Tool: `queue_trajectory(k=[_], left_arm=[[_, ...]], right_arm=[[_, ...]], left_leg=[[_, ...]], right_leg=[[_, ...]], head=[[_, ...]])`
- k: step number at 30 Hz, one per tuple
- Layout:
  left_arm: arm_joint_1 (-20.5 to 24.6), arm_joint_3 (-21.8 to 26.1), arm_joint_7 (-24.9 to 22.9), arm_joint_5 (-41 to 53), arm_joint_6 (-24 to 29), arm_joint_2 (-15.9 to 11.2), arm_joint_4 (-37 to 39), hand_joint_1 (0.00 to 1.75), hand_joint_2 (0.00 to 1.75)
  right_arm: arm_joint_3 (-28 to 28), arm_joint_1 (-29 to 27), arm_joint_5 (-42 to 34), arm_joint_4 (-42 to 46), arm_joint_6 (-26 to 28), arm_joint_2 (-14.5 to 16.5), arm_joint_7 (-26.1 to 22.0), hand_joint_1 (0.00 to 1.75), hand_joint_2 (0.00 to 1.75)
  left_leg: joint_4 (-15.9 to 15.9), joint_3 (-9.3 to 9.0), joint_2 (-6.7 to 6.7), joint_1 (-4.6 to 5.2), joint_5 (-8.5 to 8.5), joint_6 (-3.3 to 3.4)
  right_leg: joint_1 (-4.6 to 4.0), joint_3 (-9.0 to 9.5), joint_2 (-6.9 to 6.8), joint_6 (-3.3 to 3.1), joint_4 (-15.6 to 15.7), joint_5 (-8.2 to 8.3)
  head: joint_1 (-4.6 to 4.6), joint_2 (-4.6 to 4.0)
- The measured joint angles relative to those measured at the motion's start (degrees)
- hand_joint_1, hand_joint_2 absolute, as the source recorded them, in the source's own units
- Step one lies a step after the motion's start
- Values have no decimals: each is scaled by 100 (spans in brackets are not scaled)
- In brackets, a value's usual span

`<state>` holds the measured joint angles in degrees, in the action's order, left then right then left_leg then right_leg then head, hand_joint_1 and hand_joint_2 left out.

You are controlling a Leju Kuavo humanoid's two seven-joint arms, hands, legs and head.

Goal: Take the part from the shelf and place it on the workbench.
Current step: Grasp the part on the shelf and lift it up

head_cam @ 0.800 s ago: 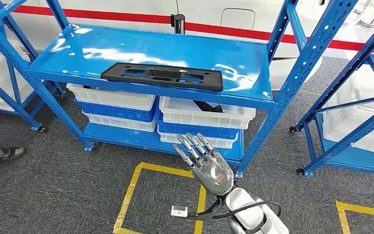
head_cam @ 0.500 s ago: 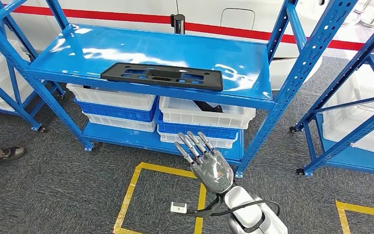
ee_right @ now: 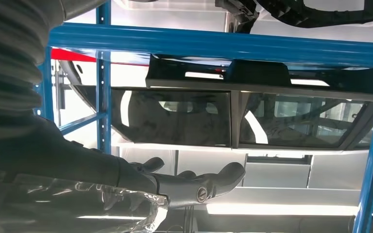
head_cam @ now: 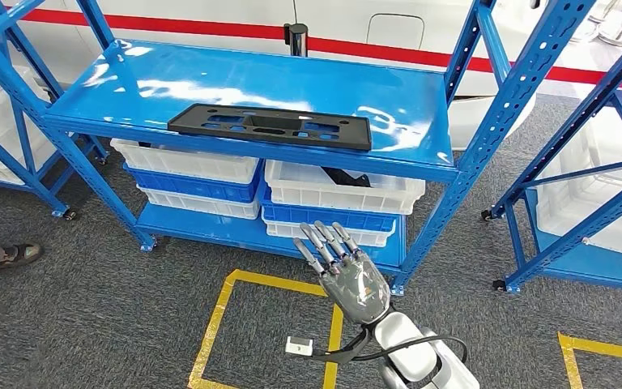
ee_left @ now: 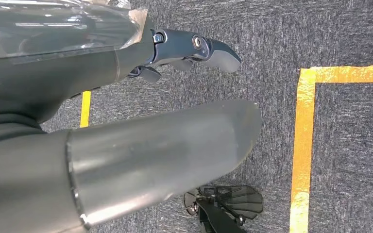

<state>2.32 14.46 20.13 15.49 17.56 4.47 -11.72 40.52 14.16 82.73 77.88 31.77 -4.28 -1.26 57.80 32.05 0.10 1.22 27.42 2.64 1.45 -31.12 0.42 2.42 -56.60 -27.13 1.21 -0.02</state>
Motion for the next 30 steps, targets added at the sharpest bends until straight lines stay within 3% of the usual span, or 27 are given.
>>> queue_trajectory(k=[2,4,7,9,10,12,14,15,17,25,30], left_arm=[[2,46,2,-56,-7,-1,1,0,0],[9,94,8,-88,-12,2,1,0,0],[17,132,13,-103,-18,1,1,0,0],[16,151,15,-115,-35,4,2,0,0],[16,158,16,-125,-47,7,2,0,0],[18,169,19,-139,-66,16,2,0,0],[21,190,20,-143,-69,22,2,0,0],[23,204,21,-143,-69,22,2,0,0],[26,224,22,-143,-71,21,2,0,0],[30,258,22,-139,-69,30,2,0,0],[31,284,22,-134,-43,27,2,0,0]], right_arm=[[-24,3,-18,-8,12,-3,-23,0,175],[-52,8,-33,-14,27,-9,-50,0,175],[-76,3,-42,-34,39,-25,-66,0,175],[-80,-14,-44,-60,40,-44,-77,0,175],[-80,-20,-44,-70,40,-51,-83,0,175],[-81,-21,-44,-80,40,-56,-89,0,175],[-81,-16,-45,-82,41,-54,-91,0,175],[-82,-15,-46,-84,42,-53,-91,0,175],[-82,-15,-46,-85,43,-51,-91,0,175],[-82,9,-44,-90,43,-50,-91,0,175],[-79,22,-44,-102,44,-38,-91,0,175]], left_leg=[[-31,-8,5,-11,-22,40],[-92,-27,26,-41,-65,99],[-117,-17,51,-53,-90,139],[-113,-9,54,-46,-89,137],[-111,-14,52,-45,-86,132],[-101,-37,48,-45,-70,104],[-68,-39,46,-24,-32,47],[-52,-32,45,-18,-20,35],[-39,-21,45,-27,-14,33],[-58,-23,43,-75,-30,-30],[-41,-4,40,-48,-17,-9]], right_leg=[[4,-10,-1,25,-1,1],[-8,-110,-7,24,-187,-104],[-22,-643,-13,-65,-1231,-547],[-26,-898,-13,-50,-1712,-658],[-28,-852,-14,-13,-1613,-575],[-23,-475,-34,58,-851,-253],[-28,-150,-58,33,-201,-22],[-29,-94,-63,0,-81,15],[-34,-90,-49,-39,-67,32],[-77,-96,-46,-79,-68,32],[-51,-93,-48,-68,-57,40]], head=[[1,0],[-9,0],[-47,0],[-50,0],[-54,0],[-58,0],[-52,0],[-47,0],[-38,0],[-39,0],[-39,0]])
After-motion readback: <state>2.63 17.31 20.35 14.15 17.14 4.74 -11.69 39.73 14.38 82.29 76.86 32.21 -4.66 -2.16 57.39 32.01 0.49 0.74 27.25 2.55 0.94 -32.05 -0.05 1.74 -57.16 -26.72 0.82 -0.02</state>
